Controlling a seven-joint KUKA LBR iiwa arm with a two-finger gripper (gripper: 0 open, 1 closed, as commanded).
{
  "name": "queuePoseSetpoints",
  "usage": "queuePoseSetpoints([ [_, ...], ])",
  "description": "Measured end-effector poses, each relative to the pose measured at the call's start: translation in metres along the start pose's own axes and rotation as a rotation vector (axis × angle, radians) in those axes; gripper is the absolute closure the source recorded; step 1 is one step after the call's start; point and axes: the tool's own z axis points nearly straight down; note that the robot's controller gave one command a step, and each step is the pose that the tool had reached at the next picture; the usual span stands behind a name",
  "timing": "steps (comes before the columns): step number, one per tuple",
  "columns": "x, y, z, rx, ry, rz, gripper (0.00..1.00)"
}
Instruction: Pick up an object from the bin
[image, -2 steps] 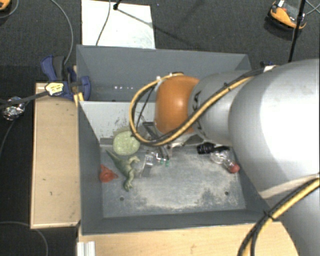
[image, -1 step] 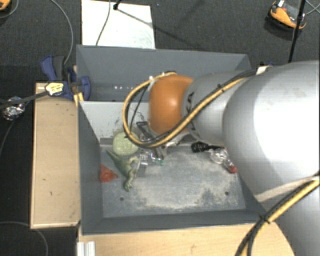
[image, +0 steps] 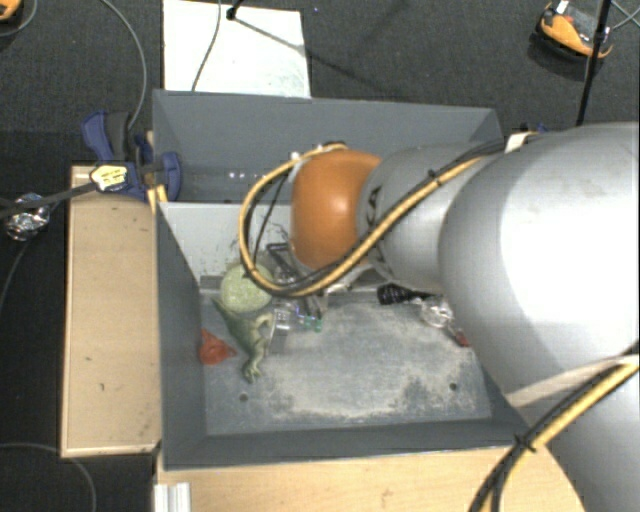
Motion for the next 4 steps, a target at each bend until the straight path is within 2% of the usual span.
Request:
queuePoseSetpoints([
  [1,0.002,0.002,0.0,0.002,0.002,0.024,0.0],
  [2,0.007,0.012,0.0,0.001,0.001,-0.072,0.0],
  [3,0.011,0.02,0.0,0.001,0.0,0.013,0.0],
  [4,0.022,0.046,0.001,-0.002,-0.006,-0.136,1.0],
])
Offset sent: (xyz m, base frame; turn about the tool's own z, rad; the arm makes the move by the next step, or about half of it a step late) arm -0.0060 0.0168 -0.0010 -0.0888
